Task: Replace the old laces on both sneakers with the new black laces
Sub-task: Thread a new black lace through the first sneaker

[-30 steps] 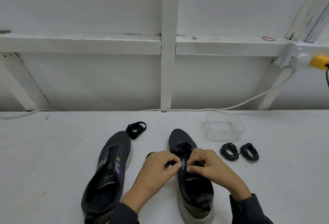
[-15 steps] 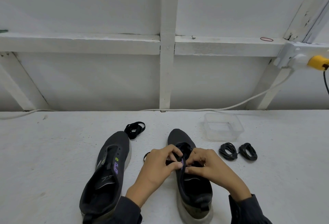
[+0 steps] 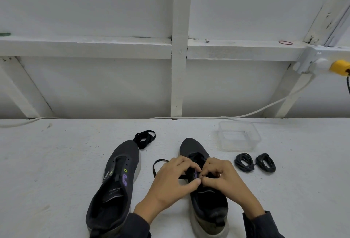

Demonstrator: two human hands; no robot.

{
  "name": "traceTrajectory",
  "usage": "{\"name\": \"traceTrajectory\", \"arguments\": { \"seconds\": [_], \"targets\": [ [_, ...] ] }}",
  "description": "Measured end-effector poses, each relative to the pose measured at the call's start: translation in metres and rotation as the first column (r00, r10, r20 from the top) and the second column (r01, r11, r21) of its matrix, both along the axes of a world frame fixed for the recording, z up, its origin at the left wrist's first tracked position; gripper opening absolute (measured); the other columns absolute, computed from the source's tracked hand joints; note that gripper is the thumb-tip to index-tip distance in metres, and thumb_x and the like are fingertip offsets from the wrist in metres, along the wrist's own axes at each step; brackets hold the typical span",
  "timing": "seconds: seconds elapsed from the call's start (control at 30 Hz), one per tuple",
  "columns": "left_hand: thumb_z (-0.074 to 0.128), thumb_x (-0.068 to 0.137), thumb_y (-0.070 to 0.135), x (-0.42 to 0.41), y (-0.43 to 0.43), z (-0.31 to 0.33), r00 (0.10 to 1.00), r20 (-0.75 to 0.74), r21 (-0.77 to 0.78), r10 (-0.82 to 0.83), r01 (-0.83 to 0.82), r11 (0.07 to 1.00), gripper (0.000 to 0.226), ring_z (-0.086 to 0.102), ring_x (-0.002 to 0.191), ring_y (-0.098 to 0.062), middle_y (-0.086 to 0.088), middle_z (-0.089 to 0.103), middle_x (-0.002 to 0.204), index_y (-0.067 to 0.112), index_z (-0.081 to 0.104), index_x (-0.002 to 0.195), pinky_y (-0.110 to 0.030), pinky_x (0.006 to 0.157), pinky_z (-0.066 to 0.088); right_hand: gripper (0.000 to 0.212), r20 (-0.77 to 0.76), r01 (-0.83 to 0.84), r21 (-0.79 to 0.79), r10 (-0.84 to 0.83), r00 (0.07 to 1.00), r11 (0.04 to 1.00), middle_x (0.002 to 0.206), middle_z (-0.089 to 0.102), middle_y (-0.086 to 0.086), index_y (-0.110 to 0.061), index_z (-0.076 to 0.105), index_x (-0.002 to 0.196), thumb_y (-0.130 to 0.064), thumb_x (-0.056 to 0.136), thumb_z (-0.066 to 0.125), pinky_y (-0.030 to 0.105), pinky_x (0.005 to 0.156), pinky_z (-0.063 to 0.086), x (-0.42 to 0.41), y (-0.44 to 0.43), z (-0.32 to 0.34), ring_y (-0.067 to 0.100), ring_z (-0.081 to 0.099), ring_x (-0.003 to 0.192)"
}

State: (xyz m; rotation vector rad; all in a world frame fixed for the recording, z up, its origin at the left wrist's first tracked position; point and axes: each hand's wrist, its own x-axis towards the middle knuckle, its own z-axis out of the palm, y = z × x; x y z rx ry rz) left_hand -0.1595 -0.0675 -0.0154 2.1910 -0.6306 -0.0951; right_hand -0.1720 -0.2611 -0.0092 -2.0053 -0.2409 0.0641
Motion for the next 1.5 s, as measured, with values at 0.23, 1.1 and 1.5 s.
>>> {"name": "traceTrajectory", "arguments": {
  "seconds": [0.23,1.1,1.5],
  "targets": [
    [0.058,0.08,0.047,0.0,-0.002,0.0,1.0,0.0,-0.055,0.03,-0.03,0.998,0.022,0.052,0.107,-0.001,0.026,0.055,0.109,0.04,0.058,0.101,-0.027,0.091,0.045,0.005,-0.026,0.08,0.21,-0.076,0.997,0.974,0.072,0.062,0.002,-0.012,0.078,0.066,-0.015,0.065,0.074,0.022,0.064,0.04,0.0,-0.001,-0.01,0.013,0.055,0.068],
    [0.057,0.076,0.057,-0.002,-0.018,-0.011,0.981,-0.091,-0.223,0.173,-0.189,0.956,0.023,0.06,0.091,-0.007,0.017,0.06,0.095,0.036,0.062,0.083,-0.021,0.072,0.045,0.018,-0.2,0.146,0.332,-0.081,0.976,0.932,0.068,0.062,-0.001,-0.014,0.08,0.087,-0.018,0.07,0.084,0.013,0.054,0.037,0.002,-0.013,0.017,0.006,0.049,0.056],
    [0.071,0.072,0.036,0.003,-0.02,-0.005,0.985,-0.15,-0.42,0.089,-0.145,0.896,0.045,0.057,0.114,-0.001,0.018,0.062,0.116,0.033,0.063,0.115,-0.013,0.094,0.043,0.008,-0.032,0.091,0.162,-0.087,0.996,0.983,0.066,0.07,0.002,-0.007,0.078,0.071,0.0,0.074,0.08,0.01,0.049,0.036,0.002,0.002,0.028,0.002,0.051,0.05]
  ]
}}
